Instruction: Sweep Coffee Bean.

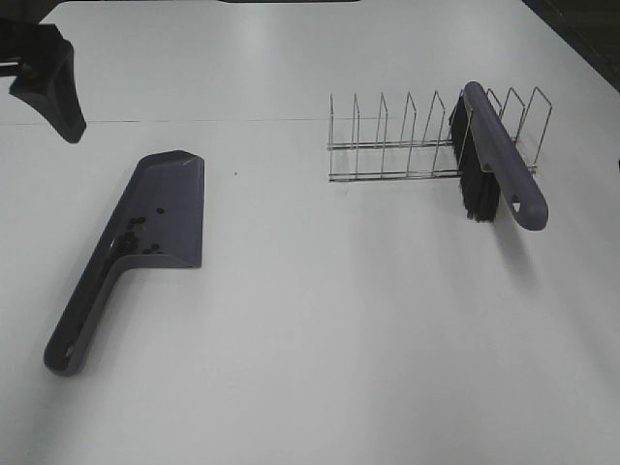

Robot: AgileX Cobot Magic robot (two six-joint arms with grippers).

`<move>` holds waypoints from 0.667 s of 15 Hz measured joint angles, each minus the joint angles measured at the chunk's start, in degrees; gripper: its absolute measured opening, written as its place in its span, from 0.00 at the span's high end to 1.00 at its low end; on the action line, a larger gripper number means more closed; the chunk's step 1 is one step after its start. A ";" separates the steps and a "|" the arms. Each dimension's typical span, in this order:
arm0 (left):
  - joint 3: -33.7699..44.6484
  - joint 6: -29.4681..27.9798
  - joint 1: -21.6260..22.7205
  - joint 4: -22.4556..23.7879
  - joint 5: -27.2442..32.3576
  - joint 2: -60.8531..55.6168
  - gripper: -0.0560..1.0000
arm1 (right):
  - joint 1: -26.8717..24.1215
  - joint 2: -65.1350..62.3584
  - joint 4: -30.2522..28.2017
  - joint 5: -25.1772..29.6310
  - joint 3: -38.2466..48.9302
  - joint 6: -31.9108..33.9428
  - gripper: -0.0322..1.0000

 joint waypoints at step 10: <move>14.61 0.74 0.00 0.52 -0.97 -21.37 0.02 | 0.00 -22.35 0.63 1.78 16.67 -0.11 0.12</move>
